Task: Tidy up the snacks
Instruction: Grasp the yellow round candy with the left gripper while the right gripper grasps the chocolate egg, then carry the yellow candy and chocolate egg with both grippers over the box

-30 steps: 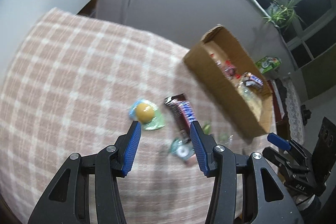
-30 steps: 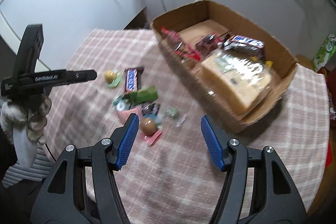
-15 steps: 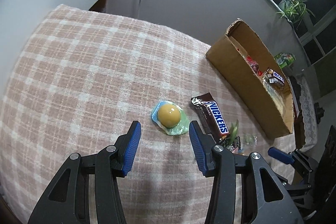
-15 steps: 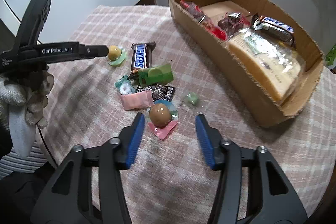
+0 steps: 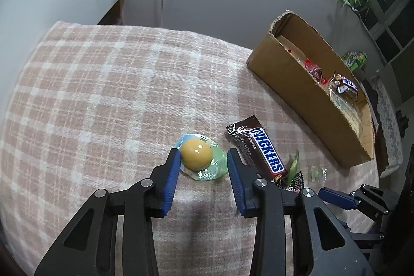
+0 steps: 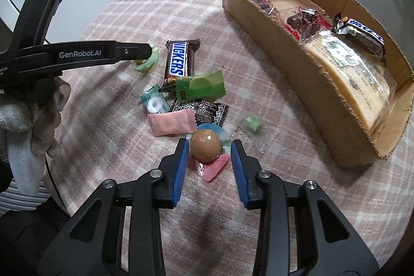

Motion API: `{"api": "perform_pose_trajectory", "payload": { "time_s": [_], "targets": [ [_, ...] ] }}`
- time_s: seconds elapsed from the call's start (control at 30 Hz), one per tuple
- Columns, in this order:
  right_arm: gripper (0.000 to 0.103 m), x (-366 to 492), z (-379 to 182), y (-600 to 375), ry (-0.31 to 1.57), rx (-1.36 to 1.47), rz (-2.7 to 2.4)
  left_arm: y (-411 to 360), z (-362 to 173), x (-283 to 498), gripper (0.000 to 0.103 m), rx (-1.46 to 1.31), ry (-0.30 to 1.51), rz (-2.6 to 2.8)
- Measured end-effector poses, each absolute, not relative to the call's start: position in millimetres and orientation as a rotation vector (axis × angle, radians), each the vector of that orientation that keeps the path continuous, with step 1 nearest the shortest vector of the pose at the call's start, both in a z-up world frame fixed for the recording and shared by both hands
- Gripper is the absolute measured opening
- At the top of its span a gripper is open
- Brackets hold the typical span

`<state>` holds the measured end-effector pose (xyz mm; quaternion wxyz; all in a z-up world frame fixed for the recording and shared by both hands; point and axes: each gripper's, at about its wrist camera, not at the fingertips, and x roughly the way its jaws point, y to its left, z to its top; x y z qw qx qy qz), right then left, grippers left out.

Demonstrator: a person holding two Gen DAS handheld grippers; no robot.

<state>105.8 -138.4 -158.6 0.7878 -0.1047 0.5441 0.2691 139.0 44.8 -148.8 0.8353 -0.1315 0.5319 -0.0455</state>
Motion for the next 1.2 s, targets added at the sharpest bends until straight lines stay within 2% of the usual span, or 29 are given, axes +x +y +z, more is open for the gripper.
{"api": "perform_pose_trajectory", "payload": {
  "time_s": [0.2,0.3,0.63,1.2],
  "targets": [
    [0.032,106.7,-166.7,-134.0,1.188,-0.246,0.576,42.1,-154.5,142.3,0.026,-0.248,1.13,-0.078],
    [0.027,105.9,-166.7,-132.9,1.182,-0.252,0.585,41.7,-155.6,141.4,0.026,-0.237,1.124,-0.082],
    [0.026,103.6,-158.0,-142.8,1.174,-0.201,0.585,39.6,-152.3,139.0,0.025,-0.241,1.111,-0.09],
    [0.026,119.0,-87.1,-204.4,1.044,-0.061,0.504,33.4,-109.6,136.7,0.025,-0.293,1.027,-0.169]
  ]
}}
